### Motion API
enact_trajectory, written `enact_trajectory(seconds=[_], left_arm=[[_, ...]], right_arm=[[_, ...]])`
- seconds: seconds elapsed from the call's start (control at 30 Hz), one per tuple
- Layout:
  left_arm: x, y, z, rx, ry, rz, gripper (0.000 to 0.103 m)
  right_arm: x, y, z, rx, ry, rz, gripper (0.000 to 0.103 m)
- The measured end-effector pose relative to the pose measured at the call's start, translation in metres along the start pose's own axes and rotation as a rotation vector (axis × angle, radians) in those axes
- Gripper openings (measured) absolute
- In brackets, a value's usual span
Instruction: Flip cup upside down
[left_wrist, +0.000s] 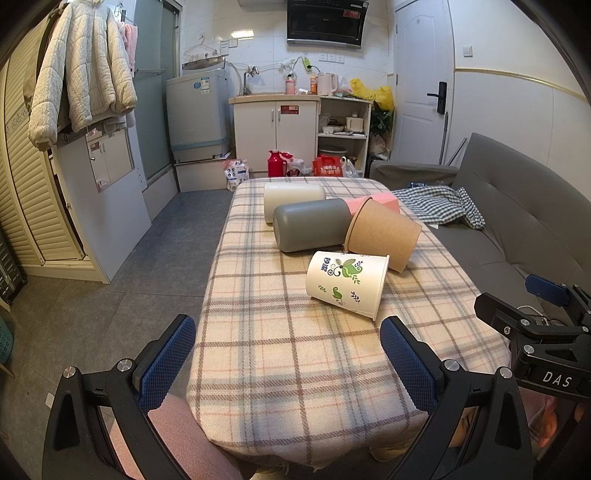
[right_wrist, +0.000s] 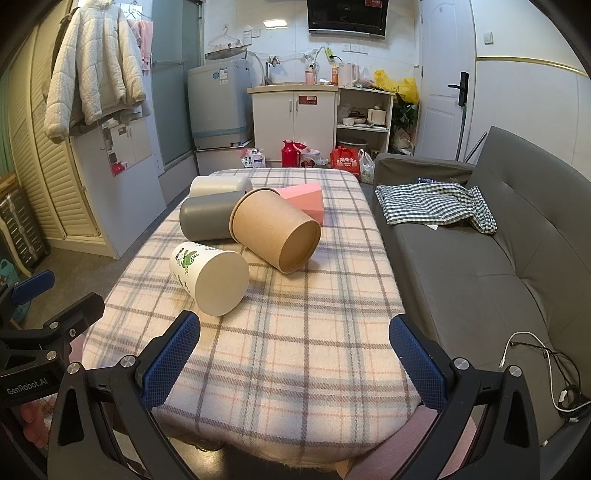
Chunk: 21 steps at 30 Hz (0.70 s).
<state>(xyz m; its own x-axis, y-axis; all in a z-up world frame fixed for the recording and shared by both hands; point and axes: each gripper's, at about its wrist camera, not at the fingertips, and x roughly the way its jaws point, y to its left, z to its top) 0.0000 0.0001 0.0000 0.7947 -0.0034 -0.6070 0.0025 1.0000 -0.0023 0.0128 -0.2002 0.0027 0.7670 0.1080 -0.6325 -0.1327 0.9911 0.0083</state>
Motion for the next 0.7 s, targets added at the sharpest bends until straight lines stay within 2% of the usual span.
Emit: enact_trajectory(seconds=[0.7], left_arm=[[-0.0005,0.0004,-0.0004,0.0,0.002,0.001,0.103]], right_arm=[[0.0018,0.0002,0.0005,0.001,0.003,0.0,0.103]])
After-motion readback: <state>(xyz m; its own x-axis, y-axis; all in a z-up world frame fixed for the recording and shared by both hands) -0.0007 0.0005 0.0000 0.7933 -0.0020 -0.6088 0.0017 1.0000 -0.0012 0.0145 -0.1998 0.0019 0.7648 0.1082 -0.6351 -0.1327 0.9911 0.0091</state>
